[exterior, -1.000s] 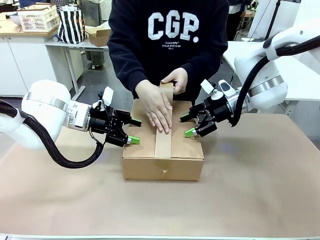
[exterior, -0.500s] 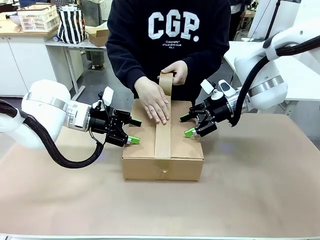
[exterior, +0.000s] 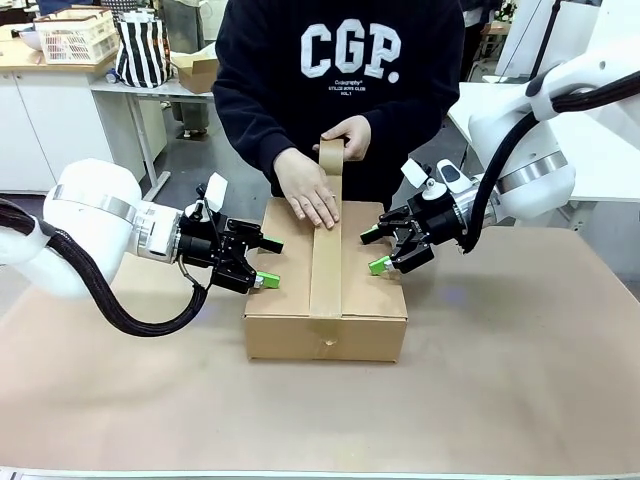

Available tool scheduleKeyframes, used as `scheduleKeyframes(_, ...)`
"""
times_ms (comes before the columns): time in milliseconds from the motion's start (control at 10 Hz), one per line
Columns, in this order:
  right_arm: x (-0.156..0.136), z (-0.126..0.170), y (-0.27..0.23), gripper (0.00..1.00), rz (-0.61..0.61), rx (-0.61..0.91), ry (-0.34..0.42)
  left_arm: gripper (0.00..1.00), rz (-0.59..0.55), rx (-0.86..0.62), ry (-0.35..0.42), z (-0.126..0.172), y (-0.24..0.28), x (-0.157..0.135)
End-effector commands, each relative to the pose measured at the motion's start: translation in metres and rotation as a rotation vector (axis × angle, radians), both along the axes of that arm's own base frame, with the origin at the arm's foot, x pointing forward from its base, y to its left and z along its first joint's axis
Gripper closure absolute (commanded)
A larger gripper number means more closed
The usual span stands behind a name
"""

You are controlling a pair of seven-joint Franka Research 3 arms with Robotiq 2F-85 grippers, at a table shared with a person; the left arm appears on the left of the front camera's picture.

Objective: Pack the gift set into the box.
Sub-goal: Press and hold the closed box until the human finishes sealing it.

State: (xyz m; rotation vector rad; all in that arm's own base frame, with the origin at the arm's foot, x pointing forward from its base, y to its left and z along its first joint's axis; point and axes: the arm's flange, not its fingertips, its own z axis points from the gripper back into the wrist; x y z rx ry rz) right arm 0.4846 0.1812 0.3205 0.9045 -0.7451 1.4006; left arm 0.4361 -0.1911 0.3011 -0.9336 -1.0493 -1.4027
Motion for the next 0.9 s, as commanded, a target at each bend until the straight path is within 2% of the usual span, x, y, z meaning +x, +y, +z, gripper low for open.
scheduleKeyframes(0, -0.0009, -0.0057, -0.0014, 0.0, -0.005, -0.011, 0.007, 0.0, 0.0, 0.003, 0.001, -0.0034, 0.0008, -0.0022)
scheduleKeyframes(800, -0.0009, -0.0057, -0.0014, 0.0, -0.005, -0.011, 0.007, 0.0, 0.0, 0.003, 0.001, -0.0034, 0.0008, -0.0022)
